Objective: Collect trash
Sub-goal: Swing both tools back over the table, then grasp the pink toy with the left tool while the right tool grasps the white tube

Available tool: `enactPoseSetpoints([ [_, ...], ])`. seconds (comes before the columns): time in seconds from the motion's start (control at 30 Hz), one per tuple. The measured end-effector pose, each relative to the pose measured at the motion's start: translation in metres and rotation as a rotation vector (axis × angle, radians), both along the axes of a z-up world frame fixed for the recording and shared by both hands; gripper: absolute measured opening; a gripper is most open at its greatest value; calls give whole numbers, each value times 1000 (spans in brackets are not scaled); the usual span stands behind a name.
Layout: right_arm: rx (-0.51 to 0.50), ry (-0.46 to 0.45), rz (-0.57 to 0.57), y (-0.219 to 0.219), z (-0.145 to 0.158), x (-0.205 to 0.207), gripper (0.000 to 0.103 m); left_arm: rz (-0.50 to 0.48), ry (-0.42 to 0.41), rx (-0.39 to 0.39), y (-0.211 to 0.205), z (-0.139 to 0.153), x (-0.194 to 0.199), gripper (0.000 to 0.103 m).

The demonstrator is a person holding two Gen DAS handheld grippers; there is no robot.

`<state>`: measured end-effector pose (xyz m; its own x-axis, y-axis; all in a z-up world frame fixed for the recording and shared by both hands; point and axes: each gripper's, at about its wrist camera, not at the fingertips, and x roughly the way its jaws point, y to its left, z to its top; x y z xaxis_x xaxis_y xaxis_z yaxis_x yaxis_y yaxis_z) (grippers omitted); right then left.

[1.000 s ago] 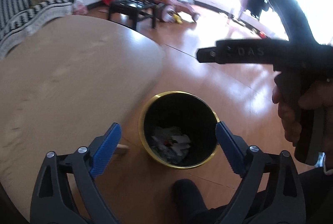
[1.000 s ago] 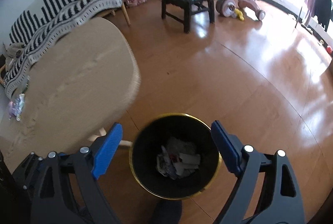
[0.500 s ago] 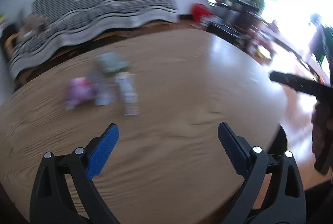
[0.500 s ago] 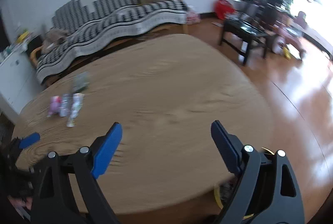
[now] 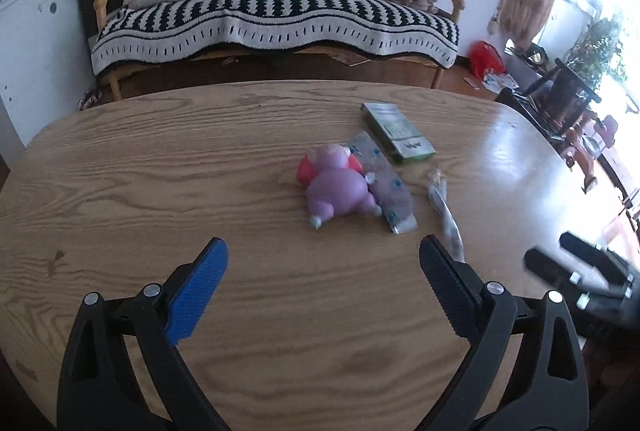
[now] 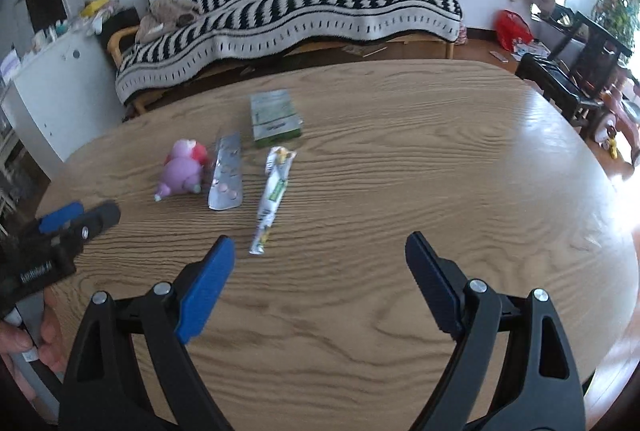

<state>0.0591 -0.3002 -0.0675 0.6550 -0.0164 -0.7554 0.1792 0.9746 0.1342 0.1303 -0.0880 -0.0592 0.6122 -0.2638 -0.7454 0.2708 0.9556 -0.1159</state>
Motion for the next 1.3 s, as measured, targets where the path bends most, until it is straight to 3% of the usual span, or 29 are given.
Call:
enactPoseSetpoints([
  [0.37,-12,53,28,14,-39,38,84,56,62,19,-17,-44,69,94],
  [0.53,-17,78,30,19,-51,52,76,57,101,-21,-20,-54,86,94],
  [0.73,-76,80,31,26,-56,61,49,21,69,11,-35,-56,91,93],
  [0.8,-95,74,47,28,-56,61,32,22,74,18,-35,-60,91,92],
  [0.9,-86,76,58,28,-55,61,15,19,79,23,-33,-63,88,76],
  [0.97,-71,81,59,27,-54,61,15,-5,73,20,-34,-61,87,50],
  [1.3,-44,43,51,8,-33,41,14,-2,51,90,-24,-51,55,45],
])
